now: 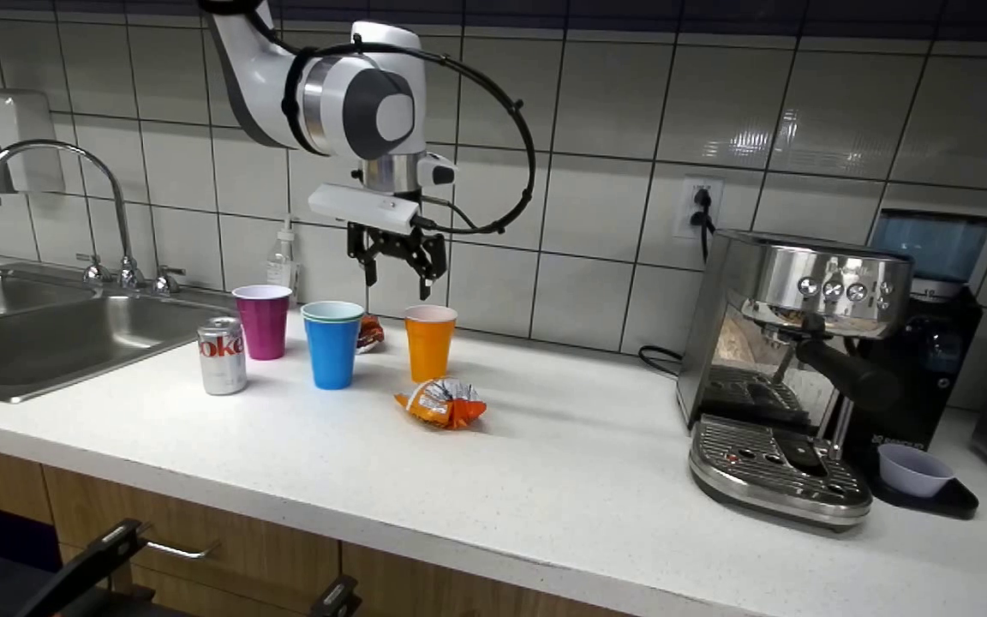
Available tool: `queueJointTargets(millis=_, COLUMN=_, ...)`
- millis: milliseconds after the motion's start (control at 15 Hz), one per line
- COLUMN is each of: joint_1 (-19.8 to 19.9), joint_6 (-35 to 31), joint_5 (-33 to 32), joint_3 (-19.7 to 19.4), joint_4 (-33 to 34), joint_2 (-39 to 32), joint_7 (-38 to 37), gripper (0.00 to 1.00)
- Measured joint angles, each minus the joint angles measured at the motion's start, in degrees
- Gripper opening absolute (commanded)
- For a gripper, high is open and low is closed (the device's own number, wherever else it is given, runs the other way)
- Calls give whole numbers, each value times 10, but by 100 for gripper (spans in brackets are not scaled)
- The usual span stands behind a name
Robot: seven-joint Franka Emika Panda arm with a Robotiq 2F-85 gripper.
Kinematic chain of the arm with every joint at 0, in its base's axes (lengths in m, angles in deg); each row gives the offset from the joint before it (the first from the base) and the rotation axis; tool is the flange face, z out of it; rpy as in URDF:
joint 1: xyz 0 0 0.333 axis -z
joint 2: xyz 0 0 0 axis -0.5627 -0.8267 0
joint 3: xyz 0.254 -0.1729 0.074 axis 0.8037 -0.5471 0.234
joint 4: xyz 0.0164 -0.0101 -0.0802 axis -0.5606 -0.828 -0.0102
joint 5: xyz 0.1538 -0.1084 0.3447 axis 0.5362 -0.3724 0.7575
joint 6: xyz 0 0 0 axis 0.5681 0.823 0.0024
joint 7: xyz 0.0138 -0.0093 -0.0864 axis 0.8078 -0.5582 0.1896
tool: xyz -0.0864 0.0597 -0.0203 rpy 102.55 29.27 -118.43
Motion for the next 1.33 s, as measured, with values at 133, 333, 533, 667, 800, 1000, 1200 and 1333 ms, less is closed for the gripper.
queueJointTargets(millis=133, joint_1=0, joint_6=0, joint_5=-7, joint_3=-1, joint_4=5, joint_2=-6, joint_7=-4, gripper=100)
queueJointTargets(millis=333, joint_1=0, joint_6=1, joint_5=-8, joint_3=-1, joint_4=7, joint_2=-9, joint_7=-5, gripper=100)
queueJointTargets(millis=533, joint_1=0, joint_6=1, joint_5=-8, joint_3=-1, joint_4=8, joint_2=-9, joint_7=-5, gripper=100)
queueJointTargets(millis=667, joint_1=0, joint_6=1, joint_5=-8, joint_3=-1, joint_4=8, joint_2=-9, joint_7=-5, gripper=100)
queueJointTargets(millis=800, joint_1=0, joint_6=1, joint_5=-8, joint_3=-1, joint_4=8, joint_2=-9, joint_7=-5, gripper=100)
queueJointTargets(millis=1000, joint_1=0, joint_6=1, joint_5=-8, joint_3=-1, joint_4=8, joint_2=-9, joint_7=-5, gripper=100)
queueJointTargets(millis=1200, joint_1=0, joint_6=1, joint_5=-8, joint_3=0, joint_4=8, joint_2=-10, joint_7=-5, gripper=100)
queueJointTargets(millis=1333, joint_1=0, joint_6=1, joint_5=-9, joint_3=2, joint_4=8, joint_2=-11, joint_7=-5, gripper=100)
